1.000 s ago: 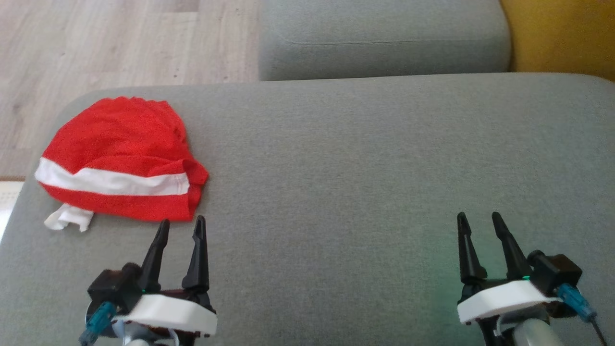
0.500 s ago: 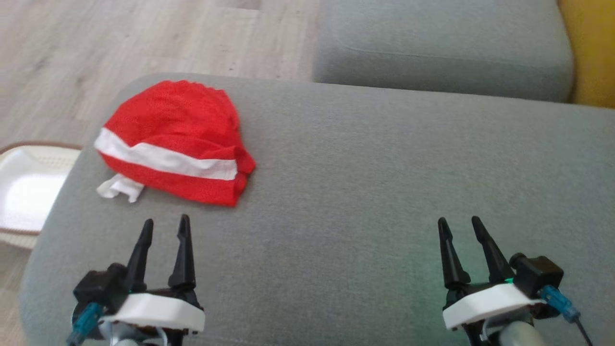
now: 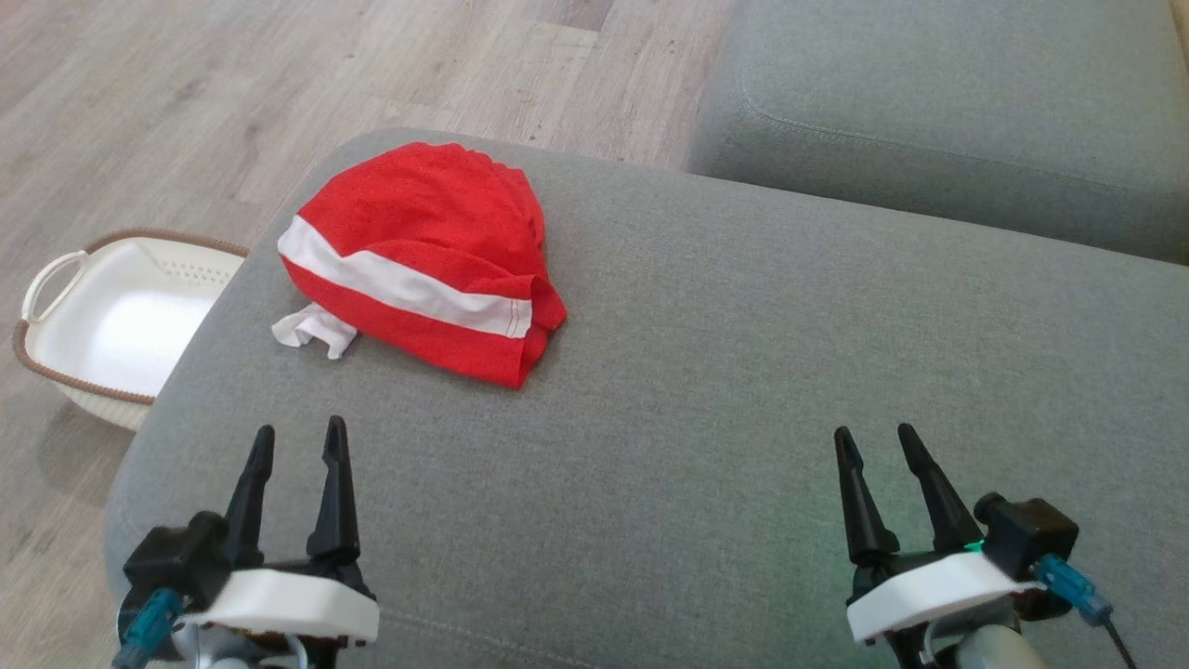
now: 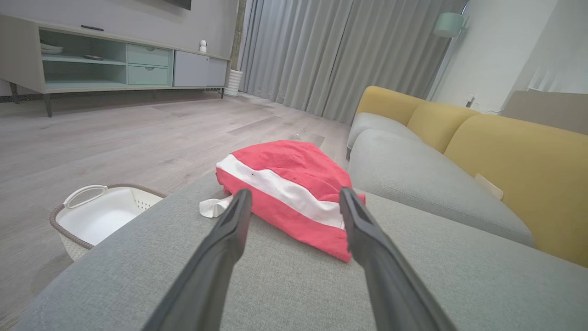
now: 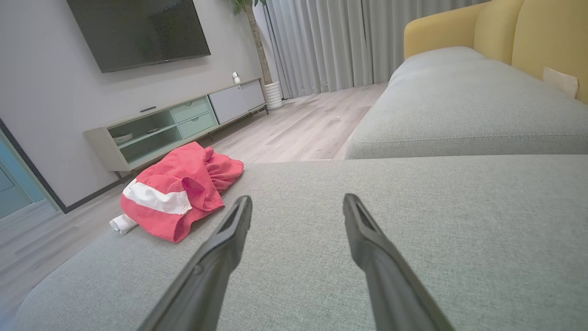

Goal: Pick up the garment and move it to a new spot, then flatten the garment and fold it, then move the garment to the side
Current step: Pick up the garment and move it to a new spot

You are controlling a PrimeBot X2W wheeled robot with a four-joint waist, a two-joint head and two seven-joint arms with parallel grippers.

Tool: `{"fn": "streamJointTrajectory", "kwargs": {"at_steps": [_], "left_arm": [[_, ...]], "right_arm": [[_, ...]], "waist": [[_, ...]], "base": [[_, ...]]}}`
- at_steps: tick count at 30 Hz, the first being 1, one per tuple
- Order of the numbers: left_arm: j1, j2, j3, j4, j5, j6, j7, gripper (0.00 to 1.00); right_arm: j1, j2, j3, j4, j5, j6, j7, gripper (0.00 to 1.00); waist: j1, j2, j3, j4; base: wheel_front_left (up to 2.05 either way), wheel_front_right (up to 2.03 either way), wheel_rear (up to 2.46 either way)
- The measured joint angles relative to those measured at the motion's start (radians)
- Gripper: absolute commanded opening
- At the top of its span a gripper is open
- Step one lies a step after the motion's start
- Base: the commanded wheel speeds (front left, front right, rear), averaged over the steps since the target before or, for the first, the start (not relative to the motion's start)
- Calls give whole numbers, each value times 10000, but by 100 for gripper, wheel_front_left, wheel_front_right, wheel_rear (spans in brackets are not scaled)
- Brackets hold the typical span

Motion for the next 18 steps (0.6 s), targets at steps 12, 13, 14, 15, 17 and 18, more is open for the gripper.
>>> {"fn": "streamJointTrajectory", "kwargs": {"at_steps": [12,13,14,15,17,18], "left_arm": [[-169,-4,276,397,370,-290,-4,100],[-315,-6,274,585,453,-355,-12,100],[-519,-2,253,784,531,-431,-13,100],[-784,2,228,1003,614,-489,-13,100],[-1445,35,77,1494,736,-623,-15,100],[-1811,73,-46,1753,802,-662,-15,100]], "right_arm": [[-30,0,31,-15,-42,0,0,100],[-49,-2,-15,-27,-107,0,0,100],[-75,-2,-54,-35,-148,0,0,100],[-115,-2,-88,-35,-217,0,0,100],[-289,-4,-171,-38,-334,0,0,100],[-411,-4,-211,-40,-389,0,0,100]], "waist": [[0,0,533,-288],[0,0,653,-350],[0,0,772,-413],[0,0,902,-483],[0,0,1172,-627],[0,0,1307,-703]], "base": [[0,0,0],[0,0,0],[0,0,0],[0,0,0],[0,0,0],[0,0,0]]}}
